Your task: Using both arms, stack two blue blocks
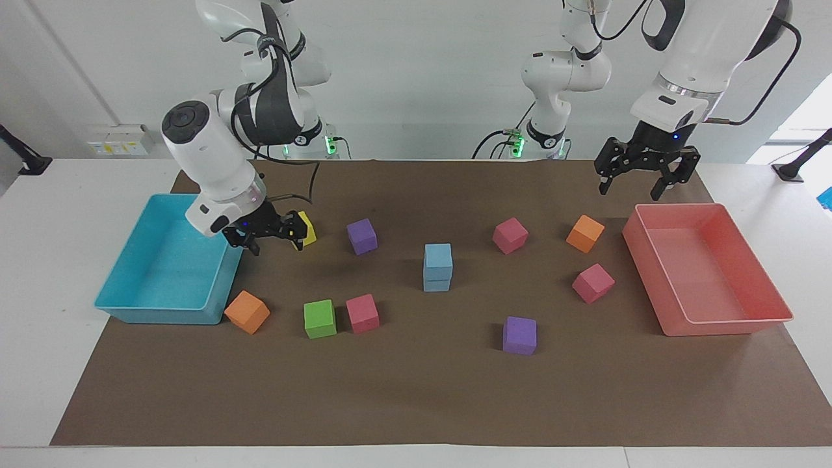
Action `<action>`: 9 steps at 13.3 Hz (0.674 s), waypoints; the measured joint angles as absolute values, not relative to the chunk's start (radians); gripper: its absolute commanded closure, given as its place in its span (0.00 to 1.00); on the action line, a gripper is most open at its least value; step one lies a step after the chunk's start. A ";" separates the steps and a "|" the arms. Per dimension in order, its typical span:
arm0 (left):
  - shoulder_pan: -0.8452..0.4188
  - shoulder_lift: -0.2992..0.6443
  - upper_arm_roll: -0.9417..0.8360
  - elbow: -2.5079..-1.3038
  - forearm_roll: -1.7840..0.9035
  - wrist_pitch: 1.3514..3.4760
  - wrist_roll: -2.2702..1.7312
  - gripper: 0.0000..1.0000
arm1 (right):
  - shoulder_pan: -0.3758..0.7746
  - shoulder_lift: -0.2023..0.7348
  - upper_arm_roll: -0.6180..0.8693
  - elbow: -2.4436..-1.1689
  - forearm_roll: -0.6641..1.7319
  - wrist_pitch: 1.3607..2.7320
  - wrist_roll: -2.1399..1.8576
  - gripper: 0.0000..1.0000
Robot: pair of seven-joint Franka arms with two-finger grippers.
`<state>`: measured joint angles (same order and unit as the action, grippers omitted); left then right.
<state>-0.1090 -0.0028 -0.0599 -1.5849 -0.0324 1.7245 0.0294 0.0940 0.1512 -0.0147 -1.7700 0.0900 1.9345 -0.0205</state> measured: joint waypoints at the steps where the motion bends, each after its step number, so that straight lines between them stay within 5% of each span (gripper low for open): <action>1: -0.109 0.012 -0.060 -1.553 -0.032 1.682 0.031 0.00 | 0.096 0.135 -0.013 -1.767 0.070 1.934 0.000 0.00; 9: -0.108 0.022 -0.066 -1.482 -0.010 1.495 0.033 0.00 | 0.094 -0.025 -0.030 -1.678 0.030 1.680 0.074 0.00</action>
